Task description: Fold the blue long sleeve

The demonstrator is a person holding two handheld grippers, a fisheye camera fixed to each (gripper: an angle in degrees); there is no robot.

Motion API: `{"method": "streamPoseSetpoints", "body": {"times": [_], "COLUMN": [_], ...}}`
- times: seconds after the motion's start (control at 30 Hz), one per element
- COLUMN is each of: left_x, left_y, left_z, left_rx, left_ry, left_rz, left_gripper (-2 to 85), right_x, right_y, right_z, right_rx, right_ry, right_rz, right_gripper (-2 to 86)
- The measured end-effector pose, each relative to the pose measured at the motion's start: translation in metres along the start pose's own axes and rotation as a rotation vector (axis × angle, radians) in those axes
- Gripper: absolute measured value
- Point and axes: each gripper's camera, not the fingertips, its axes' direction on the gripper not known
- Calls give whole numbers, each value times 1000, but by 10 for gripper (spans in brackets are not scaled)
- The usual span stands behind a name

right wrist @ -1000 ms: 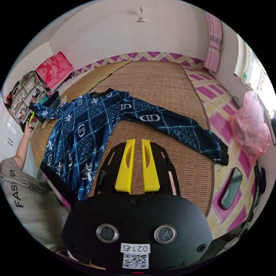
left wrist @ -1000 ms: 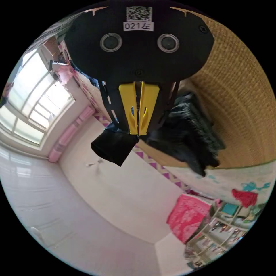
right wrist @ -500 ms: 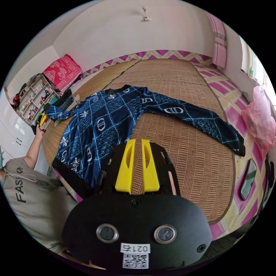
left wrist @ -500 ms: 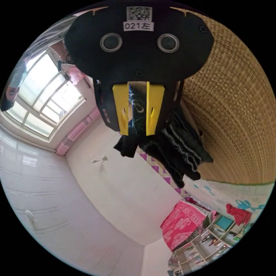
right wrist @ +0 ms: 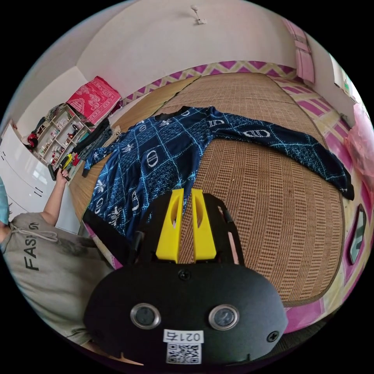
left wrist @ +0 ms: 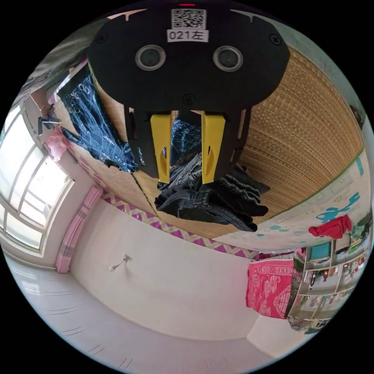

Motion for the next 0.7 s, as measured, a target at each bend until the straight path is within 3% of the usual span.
{"method": "streamPoseSetpoints", "body": {"times": [0.1,0.33,0.57,0.63,0.7], "left_x": [21,121,149,143,134], "left_y": [26,77,63,49,37], "left_z": [0,44,117,124,125], "left_rx": [-117,-336,-510,-471,-471], "left_ry": [34,-175,-265,-368,-354], "left_rz": [84,534,607,537,495], "left_gripper": [114,118,128,15,0], "right_x": [6,1,-2,-2,-1], "right_y": [12,28,53,60,67], "right_z": [3,21,28,27,26], "right_rx": [9,8,31,38,46], "right_ry": [-50,-90,-130,-135,-140], "right_rz": [20,15,52,62,69], "right_gripper": [29,26,24,22,21]}}
